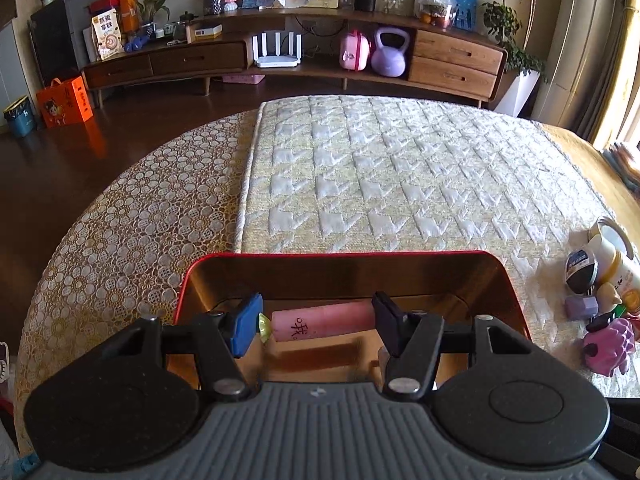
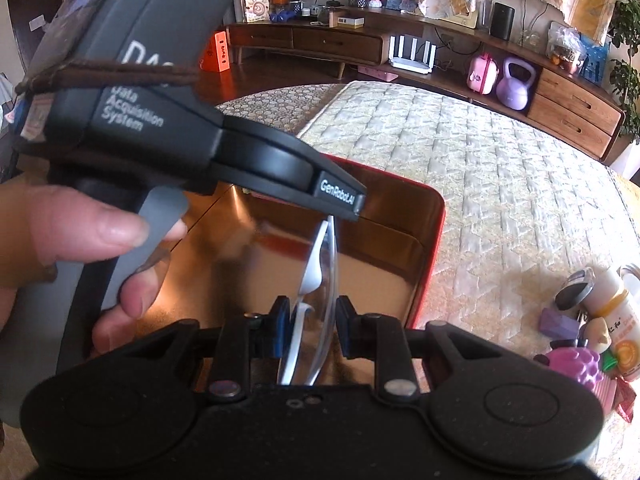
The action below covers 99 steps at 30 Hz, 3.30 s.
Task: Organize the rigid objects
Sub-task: 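Carry the pink stick and white sunglasses over the red tin box with both grippers, then open the left gripper to drop the pink stick while the right releases the sunglasses into the tin, then withdraw both grippers from the tin back toward the toy pile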
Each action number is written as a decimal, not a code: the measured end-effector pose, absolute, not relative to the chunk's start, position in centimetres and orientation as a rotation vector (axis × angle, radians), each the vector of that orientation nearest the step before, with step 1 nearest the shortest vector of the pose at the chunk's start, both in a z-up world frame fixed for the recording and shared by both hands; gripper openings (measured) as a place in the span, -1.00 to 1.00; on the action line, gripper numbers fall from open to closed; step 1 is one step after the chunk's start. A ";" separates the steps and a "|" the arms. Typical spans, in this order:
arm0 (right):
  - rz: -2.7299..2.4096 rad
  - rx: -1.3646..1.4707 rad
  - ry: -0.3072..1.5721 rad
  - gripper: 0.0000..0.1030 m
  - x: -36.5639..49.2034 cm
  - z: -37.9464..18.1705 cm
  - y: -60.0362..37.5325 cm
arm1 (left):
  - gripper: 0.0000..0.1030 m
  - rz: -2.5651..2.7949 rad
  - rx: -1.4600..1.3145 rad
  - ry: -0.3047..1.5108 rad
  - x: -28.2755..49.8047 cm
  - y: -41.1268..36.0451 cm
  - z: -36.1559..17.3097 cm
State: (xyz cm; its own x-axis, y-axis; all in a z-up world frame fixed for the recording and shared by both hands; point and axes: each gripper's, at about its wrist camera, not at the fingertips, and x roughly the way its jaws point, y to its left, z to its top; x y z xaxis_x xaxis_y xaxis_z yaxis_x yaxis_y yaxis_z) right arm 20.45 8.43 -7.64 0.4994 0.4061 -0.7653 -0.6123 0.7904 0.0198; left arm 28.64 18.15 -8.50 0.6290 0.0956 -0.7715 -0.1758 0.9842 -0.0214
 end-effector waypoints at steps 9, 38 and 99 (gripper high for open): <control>0.624 -0.293 0.847 -0.49 19.9 -7.9 9.0 | 0.17 0.190 -0.038 0.920 30.1 17.6 -9.4; 0.665 -0.150 0.798 0.12 17.4 -3.4 4.6 | 0.41 0.204 -0.070 0.802 25.0 15.7 -3.8; 0.408 0.017 0.723 0.99 18.9 -3.6 -22.2 | 0.69 -0.033 -0.104 0.699 18.2 -3.0 -6.7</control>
State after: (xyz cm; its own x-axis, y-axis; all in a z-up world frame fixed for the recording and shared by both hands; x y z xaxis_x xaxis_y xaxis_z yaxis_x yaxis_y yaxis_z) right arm 18.92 -22.17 -3.60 0.6748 0.3688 -0.6392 -0.3570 0.9212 0.1546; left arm 18.16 -2.97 -6.67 0.7651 -0.0654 -0.6406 -0.0041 0.9943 -0.1063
